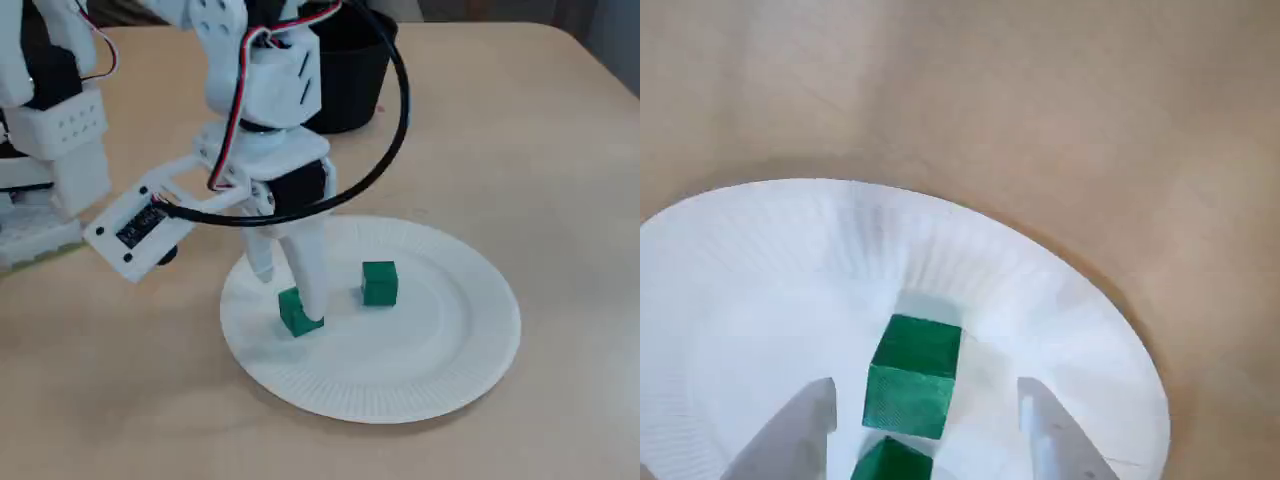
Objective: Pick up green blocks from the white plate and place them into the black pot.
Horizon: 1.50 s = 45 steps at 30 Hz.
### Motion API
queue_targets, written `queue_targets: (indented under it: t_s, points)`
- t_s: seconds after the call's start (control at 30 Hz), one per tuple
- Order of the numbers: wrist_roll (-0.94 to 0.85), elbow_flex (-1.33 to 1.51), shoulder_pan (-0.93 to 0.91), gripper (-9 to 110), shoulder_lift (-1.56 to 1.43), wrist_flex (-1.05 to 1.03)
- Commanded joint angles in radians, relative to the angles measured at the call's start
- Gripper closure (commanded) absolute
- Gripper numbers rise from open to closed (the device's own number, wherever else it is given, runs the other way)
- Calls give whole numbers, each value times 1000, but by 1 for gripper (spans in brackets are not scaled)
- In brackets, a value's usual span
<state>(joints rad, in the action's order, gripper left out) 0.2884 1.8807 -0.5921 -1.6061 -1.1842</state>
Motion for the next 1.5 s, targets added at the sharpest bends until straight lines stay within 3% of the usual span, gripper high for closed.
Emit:
queue_targets:
  t_s: [0.0, 0.23, 0.33, 0.57, 0.83, 1.2, 1.47]
  points:
    - [2, 12, 2, 78, -5, 51]
    - [14, 32, -3, 87, 29, 150]
    - [25, 34, -12, 103, 41, 181]
    - [8, 34, -2, 104, -12, 235]
    - [-60, 21, 77, 104, -390, 472]
    - [-164, 69, 623, 104, -698, 522]
    - [-155, 383, 1039, 104, -825, 845]
